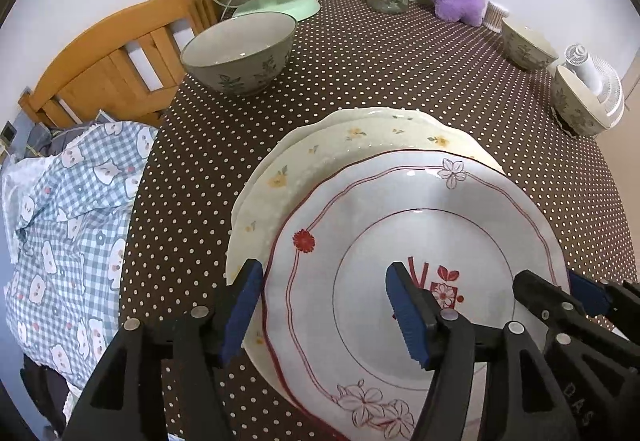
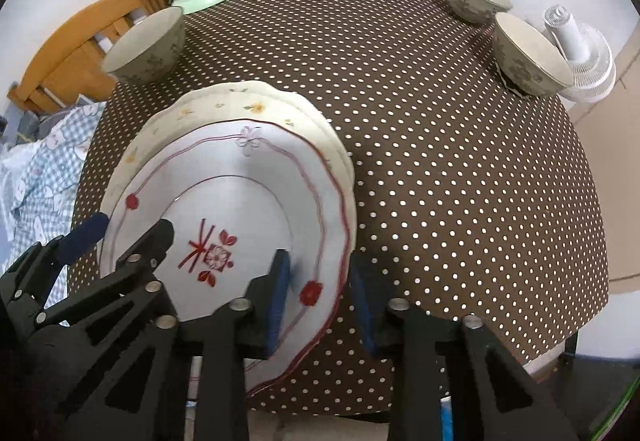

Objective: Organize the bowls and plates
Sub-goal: 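Lower the held plate onto the flowered plate stack, then open the right gripper and pull it back from the plate stack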

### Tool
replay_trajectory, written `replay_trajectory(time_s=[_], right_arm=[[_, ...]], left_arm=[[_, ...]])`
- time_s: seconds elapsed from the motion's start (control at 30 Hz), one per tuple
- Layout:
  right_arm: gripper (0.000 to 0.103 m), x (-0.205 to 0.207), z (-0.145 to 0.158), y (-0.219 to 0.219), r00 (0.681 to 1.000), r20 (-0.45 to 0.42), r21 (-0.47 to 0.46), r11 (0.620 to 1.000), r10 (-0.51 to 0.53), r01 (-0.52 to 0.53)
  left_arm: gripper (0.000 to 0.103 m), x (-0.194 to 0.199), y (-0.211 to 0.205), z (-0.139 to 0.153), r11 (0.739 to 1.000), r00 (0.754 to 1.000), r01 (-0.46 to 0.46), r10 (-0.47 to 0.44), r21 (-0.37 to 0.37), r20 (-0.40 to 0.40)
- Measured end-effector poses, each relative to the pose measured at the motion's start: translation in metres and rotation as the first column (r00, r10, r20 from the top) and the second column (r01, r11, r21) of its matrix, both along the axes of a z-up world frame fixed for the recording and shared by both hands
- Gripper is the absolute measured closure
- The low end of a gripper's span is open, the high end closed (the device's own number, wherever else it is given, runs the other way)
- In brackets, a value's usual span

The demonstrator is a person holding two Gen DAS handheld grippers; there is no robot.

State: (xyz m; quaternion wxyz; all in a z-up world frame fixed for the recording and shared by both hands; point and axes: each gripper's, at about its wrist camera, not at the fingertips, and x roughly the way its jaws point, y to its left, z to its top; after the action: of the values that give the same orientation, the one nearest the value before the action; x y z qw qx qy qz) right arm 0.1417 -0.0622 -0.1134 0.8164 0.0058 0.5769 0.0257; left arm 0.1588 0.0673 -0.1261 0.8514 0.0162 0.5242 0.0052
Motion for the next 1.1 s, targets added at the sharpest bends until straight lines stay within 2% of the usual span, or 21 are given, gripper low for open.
replay_trajectory(time_s=[0.2, 0.63, 0.8, 0.87, 0.93, 1.03, 1.1], right_arm=[[0.074, 0.003, -0.003, 0.007, 1.000, 0.003, -0.012, 1.000, -0.009, 0.009], [0.072, 0.029, -0.008, 0.026, 0.998, 0.056, -0.071, 0.997, 0.012, -0.008], [0.070, 0.027, -0.007, 0.022, 0.999, 0.042, -0.053, 0.998, 0.019, -0.016], [0.062, 0.024, -0.005, 0.019, 0.999, 0.039, -0.040, 0.999, 0.008, -0.007], [0.047, 0.020, 0.001, 0.017, 0.998, 0.060, -0.034, 0.999, 0.013, -0.011], [0.033, 0.012, 0.016, 0.015, 0.994, 0.111, -0.038, 0.999, 0.014, -0.009], [0.032, 0.009, 0.026, 0.012, 0.991, 0.130, -0.033, 0.999, 0.011, -0.007]], left_arm=[[0.031, -0.005, 0.000, 0.002, 1.000, 1.000, 0.016, -0.016, 0.020, 0.009], [0.030, -0.002, 0.007, -0.003, 1.000, 1.000, 0.008, -0.007, 0.012, -0.019], [0.020, -0.005, 0.005, 0.006, 0.999, 0.999, 0.036, -0.036, 0.000, -0.002], [0.018, -0.006, 0.003, 0.009, 0.999, 0.999, 0.044, -0.044, -0.008, -0.001], [0.016, -0.008, 0.003, 0.013, 0.998, 0.999, 0.051, -0.051, -0.020, 0.004], [0.013, -0.010, 0.001, 0.021, 0.997, 0.998, 0.063, -0.062, -0.035, 0.012], [0.012, -0.011, -0.002, 0.026, 0.996, 0.997, 0.070, -0.070, -0.046, 0.019]])
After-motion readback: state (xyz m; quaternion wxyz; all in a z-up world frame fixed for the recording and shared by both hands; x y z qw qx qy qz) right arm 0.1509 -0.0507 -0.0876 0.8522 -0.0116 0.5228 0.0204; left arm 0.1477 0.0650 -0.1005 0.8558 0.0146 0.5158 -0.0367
